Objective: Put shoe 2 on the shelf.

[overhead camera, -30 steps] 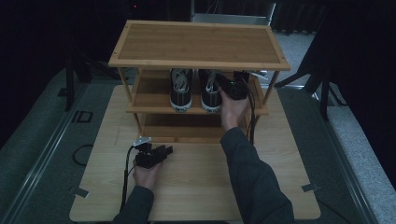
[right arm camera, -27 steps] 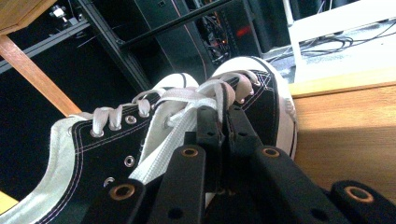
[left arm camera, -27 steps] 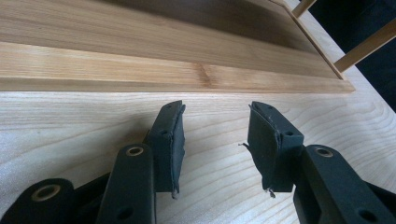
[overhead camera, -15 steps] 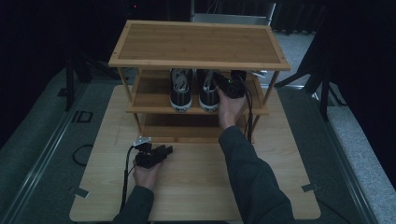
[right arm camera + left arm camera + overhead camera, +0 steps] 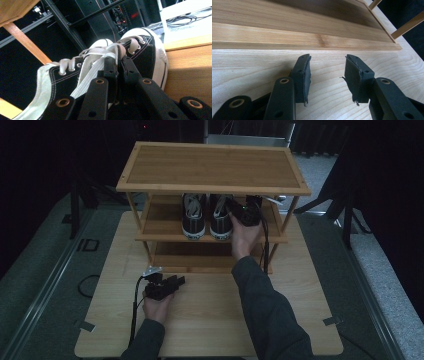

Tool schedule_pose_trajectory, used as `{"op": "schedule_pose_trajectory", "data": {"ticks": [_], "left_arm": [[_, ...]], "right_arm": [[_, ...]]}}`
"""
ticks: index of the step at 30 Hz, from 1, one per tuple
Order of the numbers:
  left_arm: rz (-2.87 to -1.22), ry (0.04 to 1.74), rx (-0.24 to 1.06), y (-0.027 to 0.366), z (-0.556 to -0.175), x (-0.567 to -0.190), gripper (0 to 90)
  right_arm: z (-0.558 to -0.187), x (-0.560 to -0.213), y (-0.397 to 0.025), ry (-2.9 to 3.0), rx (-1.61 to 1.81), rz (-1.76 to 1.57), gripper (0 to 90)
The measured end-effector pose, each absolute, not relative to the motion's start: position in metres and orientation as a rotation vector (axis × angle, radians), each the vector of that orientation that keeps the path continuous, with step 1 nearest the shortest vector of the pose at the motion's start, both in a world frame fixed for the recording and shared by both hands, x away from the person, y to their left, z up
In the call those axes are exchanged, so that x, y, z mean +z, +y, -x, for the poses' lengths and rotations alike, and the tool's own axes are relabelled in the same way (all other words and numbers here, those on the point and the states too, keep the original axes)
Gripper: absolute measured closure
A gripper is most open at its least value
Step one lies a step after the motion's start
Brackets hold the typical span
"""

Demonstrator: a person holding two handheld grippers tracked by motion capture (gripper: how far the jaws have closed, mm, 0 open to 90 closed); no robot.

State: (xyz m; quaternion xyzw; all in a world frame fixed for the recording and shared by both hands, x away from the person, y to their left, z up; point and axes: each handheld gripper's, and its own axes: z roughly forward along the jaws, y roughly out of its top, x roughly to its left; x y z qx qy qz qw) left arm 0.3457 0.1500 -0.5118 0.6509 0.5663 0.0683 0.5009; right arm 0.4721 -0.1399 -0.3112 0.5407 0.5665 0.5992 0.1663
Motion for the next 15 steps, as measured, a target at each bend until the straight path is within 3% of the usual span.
{"op": "schedule_pose_trajectory", "data": {"ticks": [15], "left_arm": [[-1.571,1.376,0.164,0.1502,-0.3460,-0.5118,56.4]], "right_arm": [[-0.4632,-0.3125,-0.1308,1.632,1.740,-1.547,83.2]]}}
